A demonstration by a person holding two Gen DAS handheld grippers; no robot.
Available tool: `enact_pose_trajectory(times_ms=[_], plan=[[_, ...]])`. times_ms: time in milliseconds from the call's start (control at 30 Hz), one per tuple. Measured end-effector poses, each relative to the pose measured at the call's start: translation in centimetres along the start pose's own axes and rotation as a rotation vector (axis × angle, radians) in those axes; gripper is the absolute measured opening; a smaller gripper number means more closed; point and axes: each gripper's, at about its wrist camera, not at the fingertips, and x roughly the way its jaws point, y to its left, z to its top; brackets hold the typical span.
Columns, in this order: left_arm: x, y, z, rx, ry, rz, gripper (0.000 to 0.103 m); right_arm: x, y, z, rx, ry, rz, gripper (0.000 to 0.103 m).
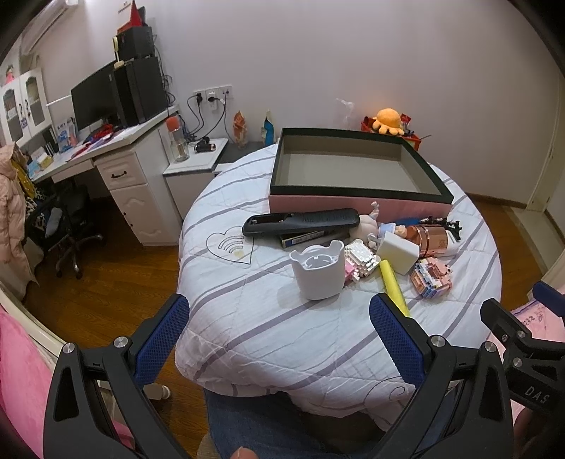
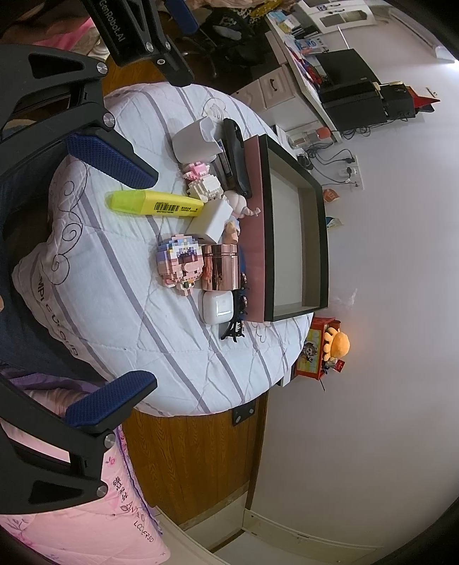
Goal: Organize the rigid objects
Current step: 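Grasp the white cup holder with the left tool while the right tool grasps the yellow highlighter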
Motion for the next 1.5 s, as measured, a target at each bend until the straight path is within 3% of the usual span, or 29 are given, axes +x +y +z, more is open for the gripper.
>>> enact_pose_trajectory(times_ms=[367, 633, 767, 900, 1100, 1133, 1167, 1500], plan=[[5.0, 0.6, -2.2, 0.001, 0.1, -0.01, 0.103, 4.6, -0.1, -2.2, -0.029, 0.101, 0.02, 0.103], [6.9, 0.9, -2.1, 0.016, 0.108, 0.005, 0.103, 7.4, 2.8, -2.6, -0.072, 0.135, 0.124, 0.1], [7.8, 1.8, -1.9, -0.008, 0.115, 0.016, 0.103, 9.3, 4.3, -2.8, -0.079, 0.174, 0.161, 0.081], [8.5, 2.3, -1.8, -0.017, 0.121, 0.02, 0.103, 9.8, 4.8, -2.4, -0.081, 0.152, 0.151, 0.076], [9.2, 2.2, -1.7, -0.02, 0.126, 0.006, 0.103, 10.2, 5.9, -2.2, -0.138, 0.118, 0.131, 0.041], [9.3, 2.1, -1.7, -0.018, 0.127, 0.005, 0.103, 10.2, 6.0, -2.2, -0.143, 0.112, 0.13, 0.027], [9.4, 2.0, -1.6, -0.016, 0.128, 0.002, 0.103, 10.2, 6.0, -2.2, -0.141, 0.108, 0.142, 0.02], [10.2, 1.2, -1.3, -0.022, 0.141, -0.018, 0.103, 8.9, 4.2, -2.4, -0.096, 0.088, 0.237, 0.02]])
